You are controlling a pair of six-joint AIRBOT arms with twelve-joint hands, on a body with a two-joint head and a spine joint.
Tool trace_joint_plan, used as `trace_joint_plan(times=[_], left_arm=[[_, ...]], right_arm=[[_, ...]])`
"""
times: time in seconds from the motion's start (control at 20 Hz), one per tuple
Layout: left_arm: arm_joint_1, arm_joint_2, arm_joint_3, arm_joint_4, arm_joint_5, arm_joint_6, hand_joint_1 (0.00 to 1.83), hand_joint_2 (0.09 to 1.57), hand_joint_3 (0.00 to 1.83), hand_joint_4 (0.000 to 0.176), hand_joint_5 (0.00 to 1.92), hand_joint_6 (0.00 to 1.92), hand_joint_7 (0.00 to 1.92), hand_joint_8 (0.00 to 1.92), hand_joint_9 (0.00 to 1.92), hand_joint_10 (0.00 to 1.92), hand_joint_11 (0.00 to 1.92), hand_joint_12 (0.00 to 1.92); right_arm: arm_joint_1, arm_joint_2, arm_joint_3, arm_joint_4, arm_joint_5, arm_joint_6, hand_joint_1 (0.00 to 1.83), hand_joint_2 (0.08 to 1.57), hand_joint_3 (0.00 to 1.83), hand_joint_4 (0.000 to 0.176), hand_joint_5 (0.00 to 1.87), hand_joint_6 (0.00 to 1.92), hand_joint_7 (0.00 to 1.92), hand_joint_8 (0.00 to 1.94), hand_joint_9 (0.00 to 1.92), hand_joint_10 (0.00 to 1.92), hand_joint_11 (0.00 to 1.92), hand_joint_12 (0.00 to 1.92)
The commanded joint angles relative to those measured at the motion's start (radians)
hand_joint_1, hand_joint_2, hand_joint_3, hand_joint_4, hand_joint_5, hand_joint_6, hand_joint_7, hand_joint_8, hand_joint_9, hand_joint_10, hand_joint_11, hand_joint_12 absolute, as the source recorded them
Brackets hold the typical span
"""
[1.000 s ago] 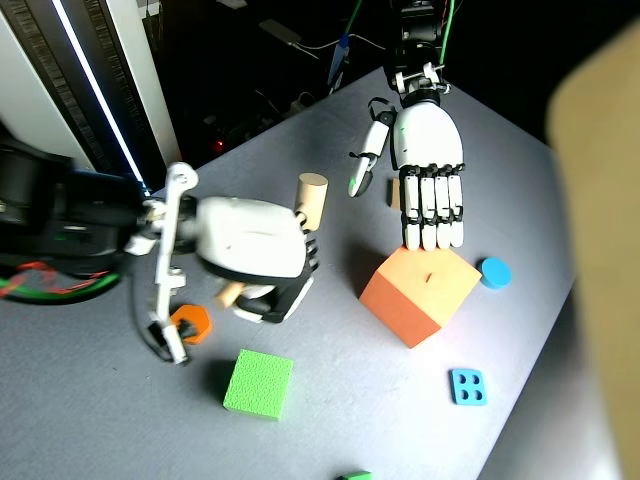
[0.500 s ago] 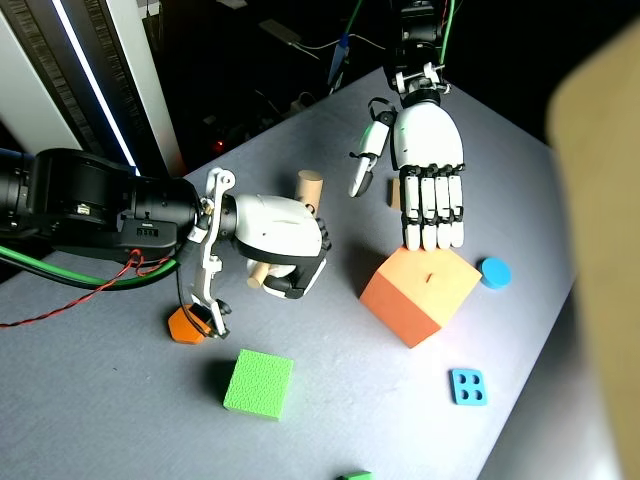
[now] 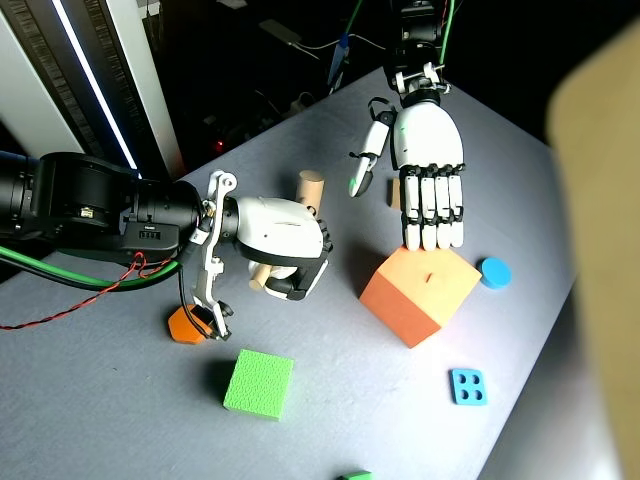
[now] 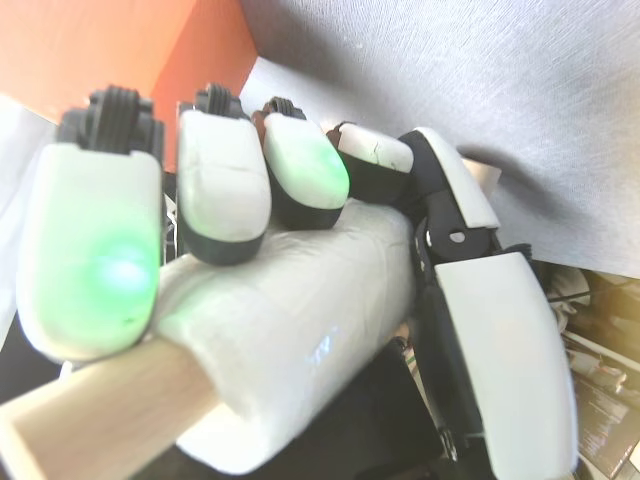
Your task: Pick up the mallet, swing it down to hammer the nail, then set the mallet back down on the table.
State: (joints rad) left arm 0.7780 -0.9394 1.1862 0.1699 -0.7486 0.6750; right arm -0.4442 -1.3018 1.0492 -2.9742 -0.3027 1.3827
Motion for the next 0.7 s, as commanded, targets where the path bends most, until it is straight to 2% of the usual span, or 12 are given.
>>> trace_joint_plan(times=[0.0,0.2,0.3,0.45,0.65], left_arm=[[-0.004,-0.003,-0.003,-0.012,-0.074,-0.006,0.0,1.29,0.0,0.0,0.09,0.0,0.07,0.0,0.02,0.0,0.0,0.0],[-0.004,-0.003,-0.004,-0.012,-0.074,-0.006,0.0,1.29,0.0,0.0,0.09,0.0,0.08,0.01,0.03,0.01,0.01,0.01],[-0.004,-0.003,-0.002,-0.012,-0.074,-0.006,0.0,1.3,0.0,0.0,0.07,0.0,0.05,0.0,0.0,0.0,0.0,0.0],[-0.002,-0.003,0.0,-0.012,-0.074,-0.006,0.0,1.3,0.0,0.0,0.09,0.01,0.07,0.01,0.03,0.01,0.01,0.0],[-0.002,-0.003,-0.001,-0.012,-0.074,-0.007,0.0,1.3,0.0,0.0,0.09,0.01,0.08,0.01,0.03,0.01,0.01,0.0]], right_arm=[[-0.005,0.001,-0.008,-0.038,-0.068,-0.026,0.39,1.57,0.02,0.176,1.22,1.92,1.58,1.94,1.69,1.92,1.78,1.92],[-0.014,0.004,-0.013,-0.038,-0.08,-0.039,0.37,1.57,0.05,0.176,1.22,1.92,1.57,1.94,1.69,1.92,1.77,1.92],[-0.017,0.006,-0.015,-0.038,-0.084,-0.039,0.43,1.57,0.02,0.176,1.22,1.92,1.57,1.94,1.69,1.92,1.78,1.92],[-0.017,0.009,-0.019,-0.038,-0.096,-0.047,0.35,1.57,0.04,0.176,1.2,1.92,1.58,1.94,1.68,1.92,1.77,1.92],[-0.019,0.014,-0.024,-0.038,-0.102,-0.064,0.4,1.57,0.02,0.176,1.21,1.92,1.56,1.94,1.68,1.92,1.77,1.92]])
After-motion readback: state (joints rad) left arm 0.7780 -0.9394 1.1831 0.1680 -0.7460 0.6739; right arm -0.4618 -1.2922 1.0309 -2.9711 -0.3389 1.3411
